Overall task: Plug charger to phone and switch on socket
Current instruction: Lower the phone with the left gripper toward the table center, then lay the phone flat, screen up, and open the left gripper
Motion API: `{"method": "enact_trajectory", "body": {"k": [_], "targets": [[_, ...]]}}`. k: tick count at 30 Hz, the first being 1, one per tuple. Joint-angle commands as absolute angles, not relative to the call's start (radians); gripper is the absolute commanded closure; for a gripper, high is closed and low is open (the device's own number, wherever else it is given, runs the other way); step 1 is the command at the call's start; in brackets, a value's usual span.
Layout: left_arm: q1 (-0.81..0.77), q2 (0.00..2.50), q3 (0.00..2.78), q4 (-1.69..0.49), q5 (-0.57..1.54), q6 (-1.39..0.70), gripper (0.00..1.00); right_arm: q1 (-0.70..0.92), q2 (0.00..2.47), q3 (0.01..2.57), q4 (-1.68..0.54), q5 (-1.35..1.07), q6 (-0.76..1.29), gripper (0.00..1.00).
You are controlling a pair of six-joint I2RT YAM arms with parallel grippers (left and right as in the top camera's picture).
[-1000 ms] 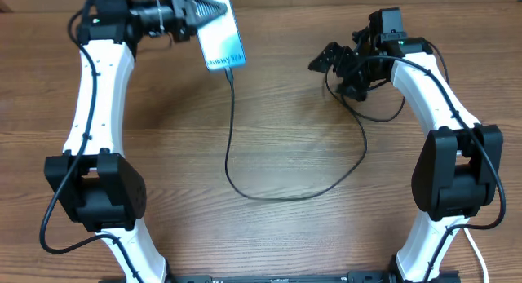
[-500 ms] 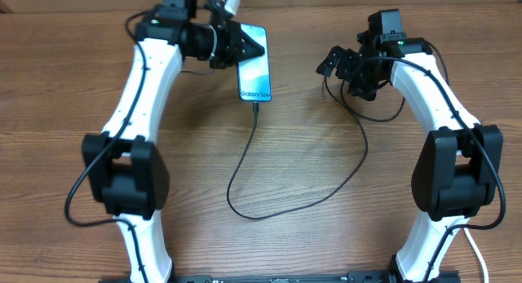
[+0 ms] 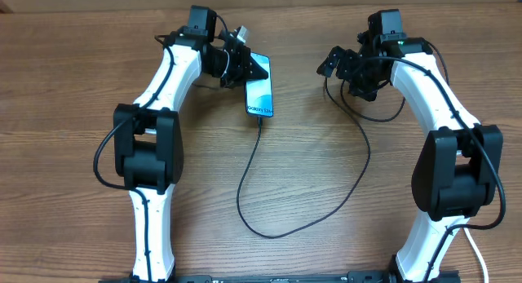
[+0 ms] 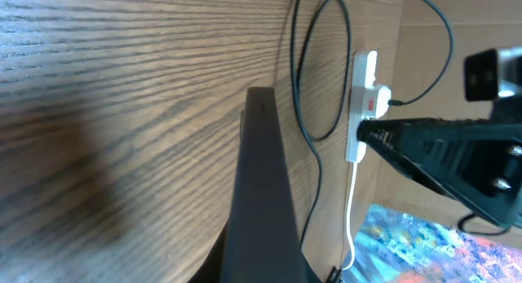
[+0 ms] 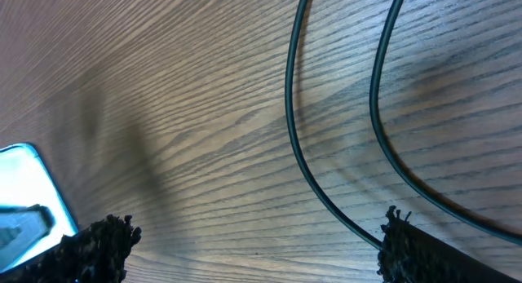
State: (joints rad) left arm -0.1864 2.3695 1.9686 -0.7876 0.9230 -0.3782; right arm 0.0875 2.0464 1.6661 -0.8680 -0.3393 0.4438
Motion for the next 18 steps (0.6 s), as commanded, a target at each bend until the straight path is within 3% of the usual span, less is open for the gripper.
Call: {"method": "enact_trajectory", "body": {"k": [1,18], "targets": [[-0.215,2.400,1.971,-0.765,0.975,-0.408,0.96,0.088,2.018,1.675,-0.866,-0.330,0.436,0.00],[-0.305,2.413,1.971,-0.751,0.747,-0.480,0.96,0.089,2.018,1.675,-0.870,-0.334,0.436,0.00]]}}
